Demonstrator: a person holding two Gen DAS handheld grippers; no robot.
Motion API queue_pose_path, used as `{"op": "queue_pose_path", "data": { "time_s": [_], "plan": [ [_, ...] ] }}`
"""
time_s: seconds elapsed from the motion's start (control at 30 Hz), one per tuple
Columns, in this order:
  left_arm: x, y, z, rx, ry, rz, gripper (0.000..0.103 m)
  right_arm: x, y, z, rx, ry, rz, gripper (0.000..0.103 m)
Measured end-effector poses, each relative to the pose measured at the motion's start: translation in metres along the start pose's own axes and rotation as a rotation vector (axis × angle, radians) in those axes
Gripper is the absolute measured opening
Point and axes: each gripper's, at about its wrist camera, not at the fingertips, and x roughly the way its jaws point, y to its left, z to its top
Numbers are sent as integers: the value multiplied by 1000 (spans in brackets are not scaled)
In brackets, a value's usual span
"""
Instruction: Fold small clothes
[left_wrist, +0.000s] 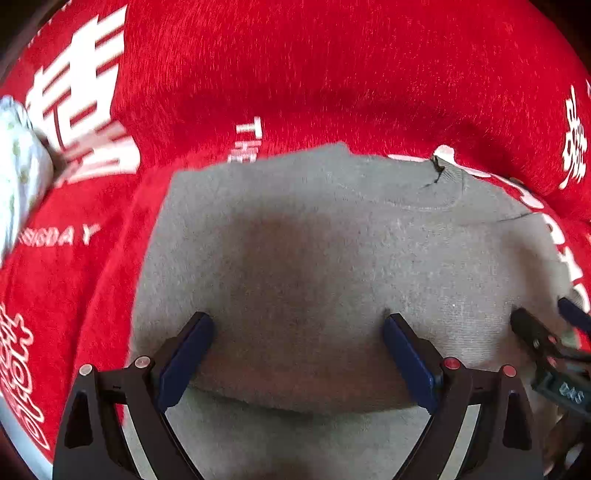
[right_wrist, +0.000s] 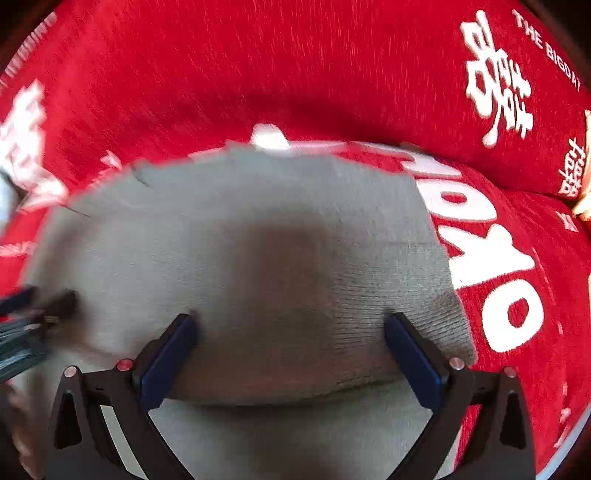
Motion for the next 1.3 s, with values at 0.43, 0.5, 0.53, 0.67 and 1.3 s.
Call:
{"op": "queue_pose_path", "data": {
  "time_s": [0.43, 0.5, 0.53, 0.67, 1.3],
  "plan": [
    [-51, 1, -72, 39, -88, -25, 95, -45, 29, -80, -52, -78, 27, 103],
    [-44, -2, -86, 46, -53, -26, 96, -48, 30, -92, -56, -137, 20, 103],
    [-47, -1, -93, 44, -87, -21, 98, -49, 29, -96, -48, -129, 36, 102],
    [-55, 3, -112, 44, -105, -26, 102, -58, 30, -113, -72, -147, 41, 102],
    [-102, 21, -219, 91, -161, -50, 102, -115, 18, -237, -170, -279, 66, 102]
  ]
}}
